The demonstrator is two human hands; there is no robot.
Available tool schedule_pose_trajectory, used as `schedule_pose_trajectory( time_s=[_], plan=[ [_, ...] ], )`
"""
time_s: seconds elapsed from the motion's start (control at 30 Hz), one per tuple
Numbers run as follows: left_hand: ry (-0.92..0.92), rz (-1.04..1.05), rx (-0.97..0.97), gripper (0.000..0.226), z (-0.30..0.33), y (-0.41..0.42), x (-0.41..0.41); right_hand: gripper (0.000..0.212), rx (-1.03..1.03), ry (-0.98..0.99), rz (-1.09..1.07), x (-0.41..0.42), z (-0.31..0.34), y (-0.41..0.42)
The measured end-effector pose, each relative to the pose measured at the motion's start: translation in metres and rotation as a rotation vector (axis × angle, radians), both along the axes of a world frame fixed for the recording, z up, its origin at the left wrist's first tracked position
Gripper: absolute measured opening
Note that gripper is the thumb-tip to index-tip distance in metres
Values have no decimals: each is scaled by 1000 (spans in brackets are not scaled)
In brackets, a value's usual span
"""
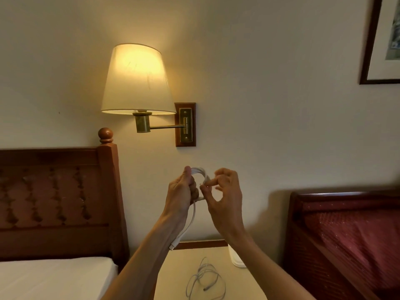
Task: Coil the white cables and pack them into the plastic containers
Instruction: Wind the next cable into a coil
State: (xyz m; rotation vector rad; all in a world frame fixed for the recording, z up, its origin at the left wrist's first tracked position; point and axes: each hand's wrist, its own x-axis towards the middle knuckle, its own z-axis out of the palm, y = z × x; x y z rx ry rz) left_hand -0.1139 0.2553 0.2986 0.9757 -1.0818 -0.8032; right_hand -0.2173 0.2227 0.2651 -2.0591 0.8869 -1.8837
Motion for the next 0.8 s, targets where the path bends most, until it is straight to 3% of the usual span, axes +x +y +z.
schedule_pose_trajectory(
  time_s=[0.17,0.27,0.37,0.47,0.53,0.6,0.73,0.8],
  plan=[
    [41,-18,9,49,5,2,6,29,129,-106,294,-7,5,2],
    [116,-67,7,47,9,3,12,42,229,-21,502,-20,6,-1],
    [159,-124,29,46,9,4,11,42,197,152,405,-24,0,-1],
    [176,-126,41,44,7,5,6,40,222,81,277,-23,-5,0],
    [177,-91,58,43,3,6,3,46,120,109,190,-26,-10,0],
    [192,-52,67,44,1,4,3,55,-110,247,96,-27,-14,10],
    [219,-36,81,47,5,0,3,18,-476,490,69,-31,-23,32],
    [227,-42,77,46,5,0,3,18,-407,361,161,-31,-24,33]
  ],
)
